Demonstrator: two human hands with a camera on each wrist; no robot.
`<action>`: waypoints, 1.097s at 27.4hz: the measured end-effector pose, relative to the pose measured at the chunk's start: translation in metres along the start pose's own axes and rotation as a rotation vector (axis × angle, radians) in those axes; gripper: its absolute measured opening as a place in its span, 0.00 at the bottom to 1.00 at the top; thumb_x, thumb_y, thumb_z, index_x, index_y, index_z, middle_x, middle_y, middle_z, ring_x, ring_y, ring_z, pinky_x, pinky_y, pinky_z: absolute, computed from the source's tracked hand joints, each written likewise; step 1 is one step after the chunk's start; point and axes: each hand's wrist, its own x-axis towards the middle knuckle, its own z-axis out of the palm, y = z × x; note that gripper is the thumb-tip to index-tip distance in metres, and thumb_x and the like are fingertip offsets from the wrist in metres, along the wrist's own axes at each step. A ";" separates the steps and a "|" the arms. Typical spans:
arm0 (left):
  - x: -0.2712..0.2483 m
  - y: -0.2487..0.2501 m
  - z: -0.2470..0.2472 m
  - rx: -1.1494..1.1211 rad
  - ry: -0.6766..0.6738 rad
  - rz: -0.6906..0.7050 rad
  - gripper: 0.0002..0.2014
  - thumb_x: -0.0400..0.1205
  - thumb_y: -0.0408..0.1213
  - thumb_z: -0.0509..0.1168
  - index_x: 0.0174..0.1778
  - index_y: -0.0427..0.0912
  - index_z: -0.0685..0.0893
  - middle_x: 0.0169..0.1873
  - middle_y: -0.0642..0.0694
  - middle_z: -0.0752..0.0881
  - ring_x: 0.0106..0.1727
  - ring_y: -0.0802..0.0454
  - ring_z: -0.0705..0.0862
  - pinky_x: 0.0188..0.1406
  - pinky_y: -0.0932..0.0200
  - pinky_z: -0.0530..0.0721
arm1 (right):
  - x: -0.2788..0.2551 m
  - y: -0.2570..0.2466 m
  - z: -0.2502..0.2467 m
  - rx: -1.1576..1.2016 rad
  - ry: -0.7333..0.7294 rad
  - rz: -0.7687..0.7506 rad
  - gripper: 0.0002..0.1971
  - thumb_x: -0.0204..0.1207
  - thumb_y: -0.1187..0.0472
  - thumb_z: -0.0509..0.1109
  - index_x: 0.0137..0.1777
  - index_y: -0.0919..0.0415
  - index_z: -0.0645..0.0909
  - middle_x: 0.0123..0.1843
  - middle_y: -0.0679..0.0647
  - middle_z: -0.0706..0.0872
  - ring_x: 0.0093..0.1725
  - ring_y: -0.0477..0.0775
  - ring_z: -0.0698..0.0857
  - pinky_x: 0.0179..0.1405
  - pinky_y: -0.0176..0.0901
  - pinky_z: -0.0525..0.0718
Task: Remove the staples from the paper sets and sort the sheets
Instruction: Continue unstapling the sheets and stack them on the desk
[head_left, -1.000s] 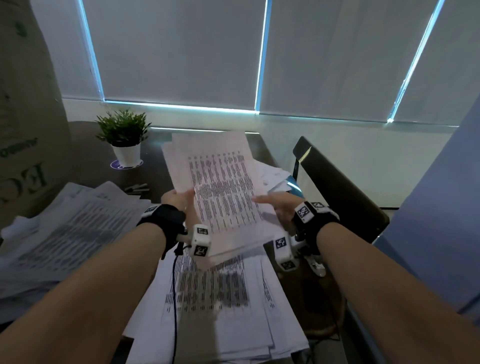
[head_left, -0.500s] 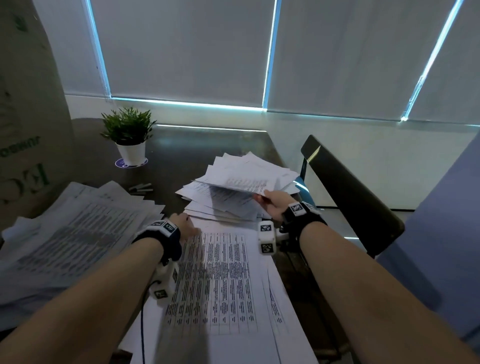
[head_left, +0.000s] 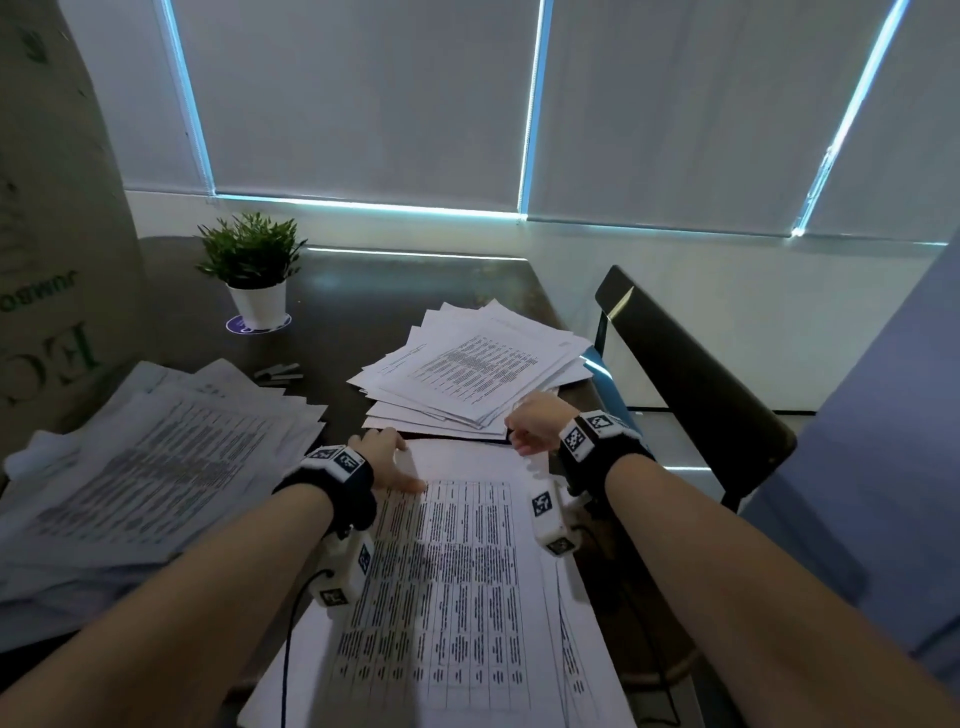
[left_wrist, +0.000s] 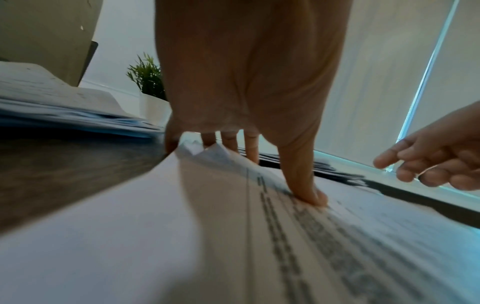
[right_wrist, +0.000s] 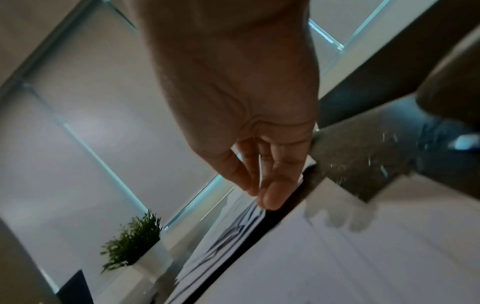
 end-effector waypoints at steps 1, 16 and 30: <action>-0.004 0.004 0.000 0.017 -0.011 -0.005 0.41 0.68 0.61 0.75 0.74 0.50 0.68 0.72 0.45 0.71 0.72 0.41 0.68 0.70 0.46 0.71 | -0.006 0.000 -0.004 -0.145 0.056 -0.051 0.13 0.83 0.72 0.60 0.35 0.64 0.72 0.27 0.60 0.77 0.21 0.54 0.79 0.20 0.40 0.78; -0.056 0.049 0.009 0.140 -0.122 0.011 0.20 0.82 0.54 0.62 0.65 0.48 0.76 0.76 0.36 0.61 0.75 0.35 0.66 0.73 0.47 0.68 | -0.094 0.046 -0.069 -1.232 -0.081 0.185 0.25 0.76 0.55 0.75 0.72 0.55 0.77 0.63 0.53 0.80 0.62 0.56 0.81 0.58 0.46 0.80; -0.058 0.029 0.035 0.194 -0.103 -0.085 0.67 0.63 0.83 0.52 0.83 0.35 0.36 0.83 0.36 0.38 0.84 0.40 0.42 0.82 0.39 0.49 | -0.103 0.033 -0.049 -0.915 0.118 -0.224 0.25 0.85 0.55 0.62 0.82 0.53 0.67 0.77 0.58 0.76 0.73 0.60 0.77 0.70 0.48 0.74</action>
